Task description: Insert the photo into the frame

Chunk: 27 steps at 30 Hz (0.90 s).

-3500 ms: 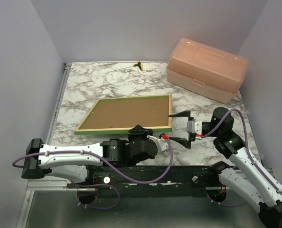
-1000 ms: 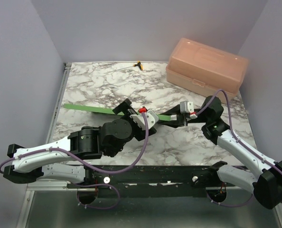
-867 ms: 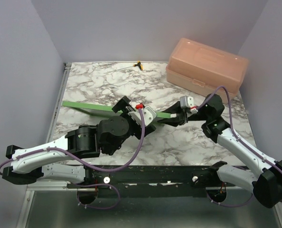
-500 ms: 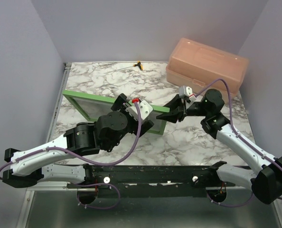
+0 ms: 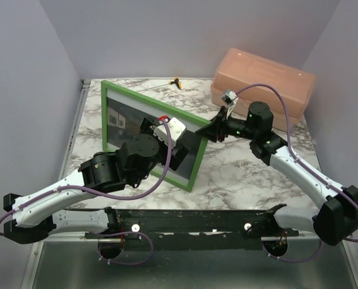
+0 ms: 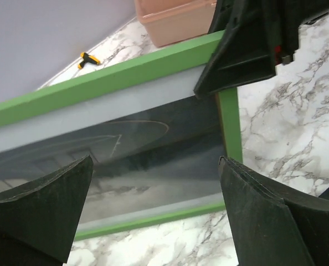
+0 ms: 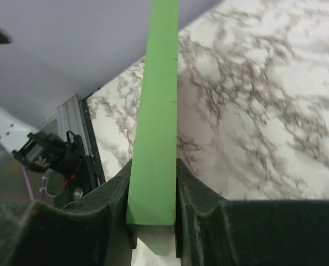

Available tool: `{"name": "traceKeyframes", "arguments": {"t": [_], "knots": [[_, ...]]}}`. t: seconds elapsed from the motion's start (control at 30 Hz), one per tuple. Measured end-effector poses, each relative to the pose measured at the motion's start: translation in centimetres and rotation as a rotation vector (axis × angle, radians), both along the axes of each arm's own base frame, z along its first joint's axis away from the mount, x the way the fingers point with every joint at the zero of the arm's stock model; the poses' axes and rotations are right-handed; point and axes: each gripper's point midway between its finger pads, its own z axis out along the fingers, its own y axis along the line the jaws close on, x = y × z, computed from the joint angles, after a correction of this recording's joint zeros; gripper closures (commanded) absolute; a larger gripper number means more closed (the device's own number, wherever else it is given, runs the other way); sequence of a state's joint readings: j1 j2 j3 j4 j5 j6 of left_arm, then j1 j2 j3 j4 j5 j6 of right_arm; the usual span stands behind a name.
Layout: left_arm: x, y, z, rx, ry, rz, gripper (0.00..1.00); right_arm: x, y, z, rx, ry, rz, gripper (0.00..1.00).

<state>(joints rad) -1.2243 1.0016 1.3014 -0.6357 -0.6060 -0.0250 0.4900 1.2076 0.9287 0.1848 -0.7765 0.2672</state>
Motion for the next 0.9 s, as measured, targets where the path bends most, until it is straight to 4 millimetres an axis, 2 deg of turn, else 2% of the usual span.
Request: {"name": "traceKeyframes", "arguments": {"t": [0.17,0.4,0.67,0.9], "knots": [[0.2,0.2,-1.0,-0.047,0.064,0.036,0.02,2.4,-0.5,-4.1,-0.054,0.228,-0.167,1.00],[0.4,0.2,-4.7,-0.104,0.227,0.082,0.02,2.9,-1.5,-7.2,-0.040,0.359,-0.291,1.00],[-0.5,-0.6,-10.7,-0.158,0.456,0.103,0.02,2.8,-2.7,-10.8,0.014,0.506,-0.407,1.00],[0.3,-0.9,-15.4,-0.248,0.675,0.167,0.02,3.0,-4.3,-15.3,0.040,0.656,-0.507,0.98]]}}
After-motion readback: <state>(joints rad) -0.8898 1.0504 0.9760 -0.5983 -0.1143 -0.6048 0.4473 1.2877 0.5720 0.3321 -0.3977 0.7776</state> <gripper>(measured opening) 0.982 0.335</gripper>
